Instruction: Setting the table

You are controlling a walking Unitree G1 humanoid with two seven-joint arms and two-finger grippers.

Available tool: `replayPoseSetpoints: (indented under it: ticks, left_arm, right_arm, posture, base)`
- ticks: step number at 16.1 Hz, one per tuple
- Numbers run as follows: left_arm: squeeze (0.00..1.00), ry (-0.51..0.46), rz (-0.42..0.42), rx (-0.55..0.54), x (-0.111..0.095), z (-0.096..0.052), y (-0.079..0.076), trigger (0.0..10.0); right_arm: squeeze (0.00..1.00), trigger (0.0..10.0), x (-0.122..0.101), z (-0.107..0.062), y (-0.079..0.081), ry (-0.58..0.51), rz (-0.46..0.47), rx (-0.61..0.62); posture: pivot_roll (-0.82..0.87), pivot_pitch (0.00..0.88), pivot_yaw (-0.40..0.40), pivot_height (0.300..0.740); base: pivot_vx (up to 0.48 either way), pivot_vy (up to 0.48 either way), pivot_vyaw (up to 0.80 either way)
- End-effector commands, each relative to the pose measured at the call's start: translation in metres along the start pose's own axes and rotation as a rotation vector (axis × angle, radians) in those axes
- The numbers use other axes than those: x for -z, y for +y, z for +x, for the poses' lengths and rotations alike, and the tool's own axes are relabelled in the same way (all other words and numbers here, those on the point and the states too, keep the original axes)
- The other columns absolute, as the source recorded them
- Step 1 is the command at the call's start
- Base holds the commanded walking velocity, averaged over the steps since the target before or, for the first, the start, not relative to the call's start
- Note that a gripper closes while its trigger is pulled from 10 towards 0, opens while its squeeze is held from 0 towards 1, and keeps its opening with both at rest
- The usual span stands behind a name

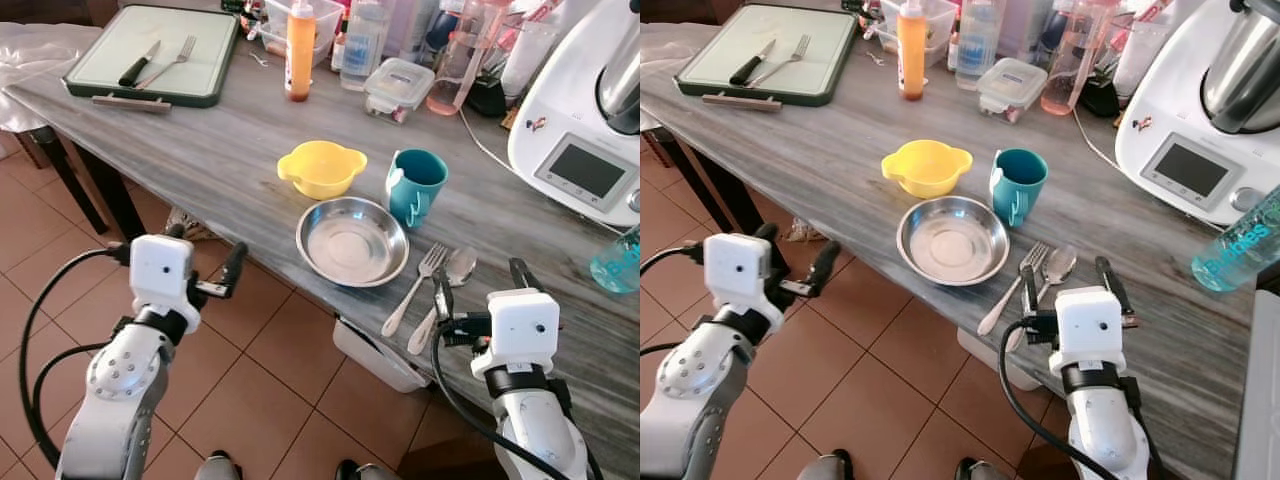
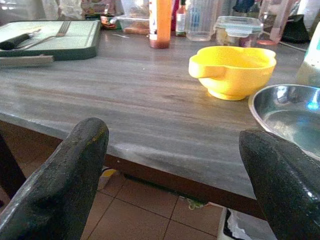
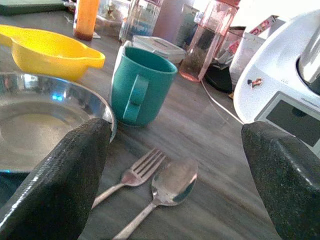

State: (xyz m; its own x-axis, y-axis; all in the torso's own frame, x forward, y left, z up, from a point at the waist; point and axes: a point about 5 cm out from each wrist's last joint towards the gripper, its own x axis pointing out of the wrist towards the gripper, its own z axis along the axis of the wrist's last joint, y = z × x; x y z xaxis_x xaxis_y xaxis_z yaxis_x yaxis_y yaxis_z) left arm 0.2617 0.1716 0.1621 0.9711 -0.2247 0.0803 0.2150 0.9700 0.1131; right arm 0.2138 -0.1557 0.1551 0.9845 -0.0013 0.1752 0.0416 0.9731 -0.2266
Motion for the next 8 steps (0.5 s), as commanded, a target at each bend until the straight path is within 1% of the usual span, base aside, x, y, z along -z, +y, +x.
replayPoseSetpoints:
  ticks: [1, 4, 8]
  left_arm:
    - [0.00, 0.000, 0.008, 0.007, 0.0000, 0.0015, -0.0003, 10.0]
    - [0.00, -0.032, 0.012, 0.002, -0.0074, 0.0070, 0.0001, 10.0]
    - [0.00, -0.039, 0.016, 0.003, -0.0087, 0.0086, 0.0009, 10.0]
  right_arm:
    - [1.00, 10.0, 0.0035, -0.0001, -0.0013, 0.012, -0.007, 0.010]
    - [1.00, 10.0, -0.0014, 0.0072, -0.0042, -0.013, -0.005, 0.024]
    - [1.00, 10.0, 0.0000, 0.0087, -0.0039, -0.013, -0.007, 0.025]
  posture:
    - [0.21, 0.158, -0.093, 0.740]
    - [0.22, 0.151, -0.092, 0.740]
    - [0.23, 0.147, -0.089, 0.740]
  base:
    - [0.000, 0.307, 0.00]
    - [0.000, 0.450, 0.00]
    - [0.000, 0.480, 0.00]
